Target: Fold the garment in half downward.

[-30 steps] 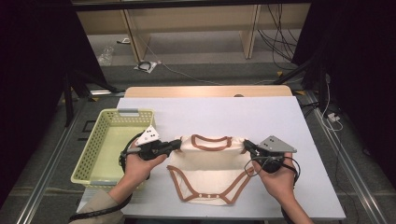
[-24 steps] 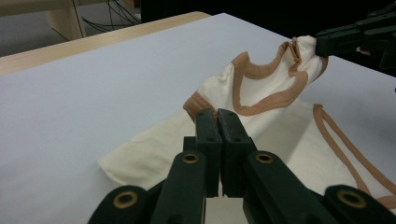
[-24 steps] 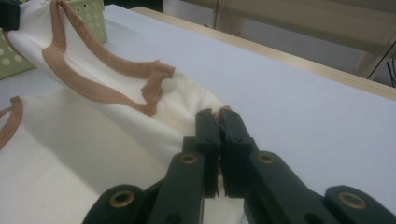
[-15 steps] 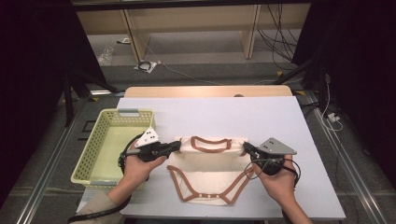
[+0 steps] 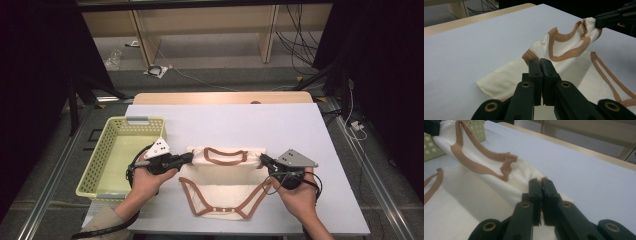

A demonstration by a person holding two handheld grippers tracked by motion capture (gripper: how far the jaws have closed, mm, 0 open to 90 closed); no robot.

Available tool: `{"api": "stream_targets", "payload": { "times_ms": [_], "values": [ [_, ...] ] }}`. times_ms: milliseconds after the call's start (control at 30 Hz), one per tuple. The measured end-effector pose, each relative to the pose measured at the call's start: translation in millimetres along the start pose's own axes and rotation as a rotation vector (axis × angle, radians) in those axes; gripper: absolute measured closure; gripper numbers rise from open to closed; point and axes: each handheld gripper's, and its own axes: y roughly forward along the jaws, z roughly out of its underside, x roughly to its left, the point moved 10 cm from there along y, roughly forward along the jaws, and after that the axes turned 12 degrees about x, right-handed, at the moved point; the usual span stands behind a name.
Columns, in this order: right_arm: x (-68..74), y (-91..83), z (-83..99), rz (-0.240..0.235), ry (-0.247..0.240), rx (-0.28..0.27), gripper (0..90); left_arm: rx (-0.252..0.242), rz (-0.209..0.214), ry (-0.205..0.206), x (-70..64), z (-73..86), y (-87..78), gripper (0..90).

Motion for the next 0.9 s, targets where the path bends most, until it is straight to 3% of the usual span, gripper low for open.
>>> {"api": "stream_targets", "payload": {
  "times_ms": [900],
  "values": [
    [4.7, -4.6, 5.4, -0.008, -0.009, 0.012, 87.6, 0.01, 0.009, 0.004, -4.6, 4.1, -2.2, 87.6]
  ]
}}
